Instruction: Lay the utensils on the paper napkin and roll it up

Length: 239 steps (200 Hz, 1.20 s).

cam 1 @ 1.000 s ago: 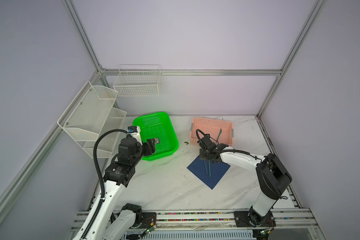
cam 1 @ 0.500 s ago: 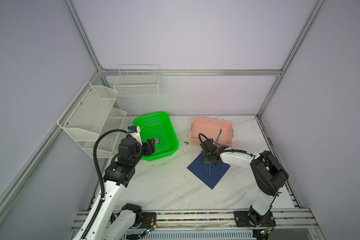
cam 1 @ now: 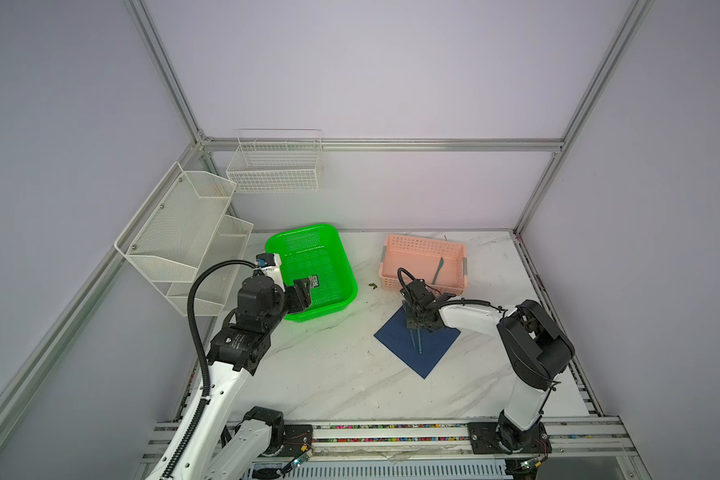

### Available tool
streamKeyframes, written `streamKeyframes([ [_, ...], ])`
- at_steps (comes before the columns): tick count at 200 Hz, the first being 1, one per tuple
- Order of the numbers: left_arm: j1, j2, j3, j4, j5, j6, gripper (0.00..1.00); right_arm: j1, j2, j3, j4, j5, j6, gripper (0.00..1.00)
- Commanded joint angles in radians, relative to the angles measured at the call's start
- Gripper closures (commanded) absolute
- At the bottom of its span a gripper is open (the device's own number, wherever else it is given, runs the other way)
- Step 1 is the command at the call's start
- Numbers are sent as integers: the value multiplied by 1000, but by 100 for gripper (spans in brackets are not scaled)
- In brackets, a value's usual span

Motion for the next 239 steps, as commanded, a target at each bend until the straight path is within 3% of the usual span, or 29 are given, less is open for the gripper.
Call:
streamKeyframes([
  [1, -4, -12, -29, 32, -8, 7, 30, -1, 14, -6, 0, -3, 15, 84],
  [130, -4, -21, -29, 30, -15, 11, 30, -4, 68, 98, -21, 43, -16, 89],
  [239, -5, -12, -24, 27, -20, 13, 30, -3, 101, 133, -37, 66, -42, 86],
])
